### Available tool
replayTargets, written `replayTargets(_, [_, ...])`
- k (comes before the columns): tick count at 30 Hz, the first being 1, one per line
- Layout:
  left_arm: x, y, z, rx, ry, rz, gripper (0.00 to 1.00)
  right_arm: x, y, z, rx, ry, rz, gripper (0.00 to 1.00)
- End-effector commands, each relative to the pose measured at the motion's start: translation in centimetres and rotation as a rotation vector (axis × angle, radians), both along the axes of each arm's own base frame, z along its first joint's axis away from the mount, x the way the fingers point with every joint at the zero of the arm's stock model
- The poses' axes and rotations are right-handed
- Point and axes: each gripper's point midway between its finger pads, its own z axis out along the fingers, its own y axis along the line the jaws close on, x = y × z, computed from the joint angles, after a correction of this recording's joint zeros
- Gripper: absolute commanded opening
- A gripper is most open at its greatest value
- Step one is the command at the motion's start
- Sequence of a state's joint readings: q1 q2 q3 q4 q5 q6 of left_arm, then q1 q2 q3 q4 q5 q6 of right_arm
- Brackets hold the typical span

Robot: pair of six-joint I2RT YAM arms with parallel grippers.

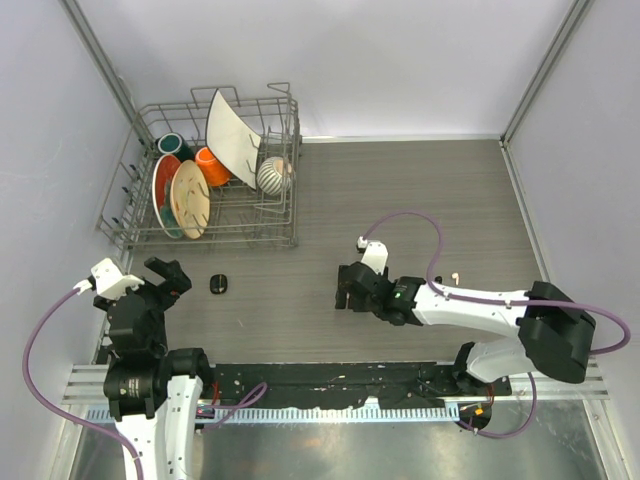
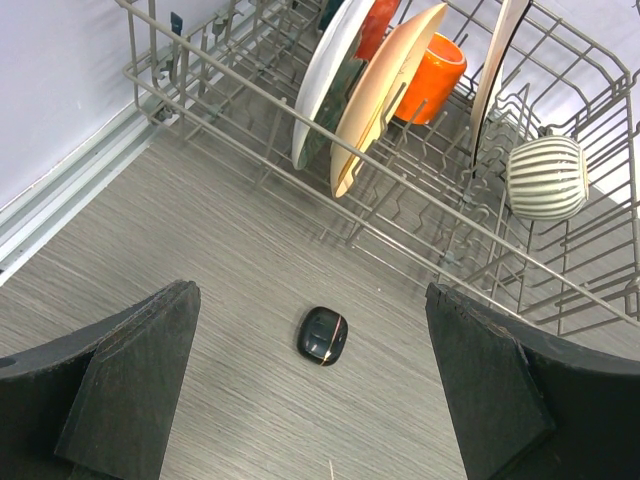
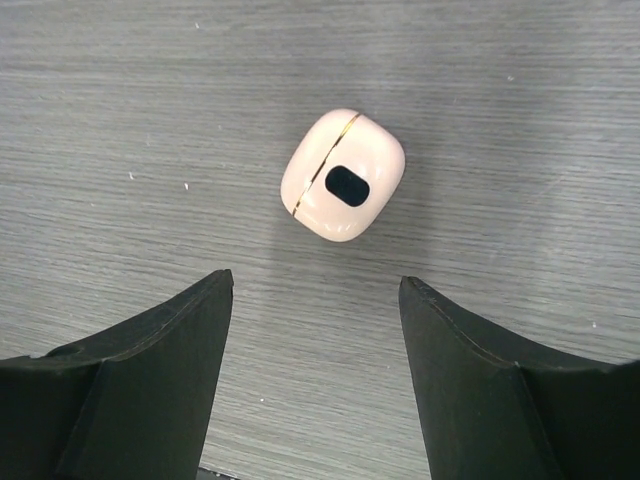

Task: Insert the wireless bluetooth earbuds into the charging case
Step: Pick up the charging case at the center of the board.

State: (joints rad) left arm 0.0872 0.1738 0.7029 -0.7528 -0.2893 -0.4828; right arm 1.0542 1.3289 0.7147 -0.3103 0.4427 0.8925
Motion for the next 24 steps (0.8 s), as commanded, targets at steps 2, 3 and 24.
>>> replayTargets(2, [0.0, 0.4, 0.3, 0.007, -0.014, 0.020, 1.00, -0.1, 1.6, -1.0, 0.045, 0.022, 0.036, 0.72])
replayTargets(3, [0.0, 0.4, 0.4, 0.008, -0.017, 0.020, 1.00, 0.0, 1.8, -1.4, 0.049, 0.027, 0.038, 0.72])
replayTargets(24, [0.0, 0.4, 0.2, 0.008, -0.008, 0.021, 1.00, 2.6, 8.6, -2.6, 0.010, -0.003, 0.368, 0.71])
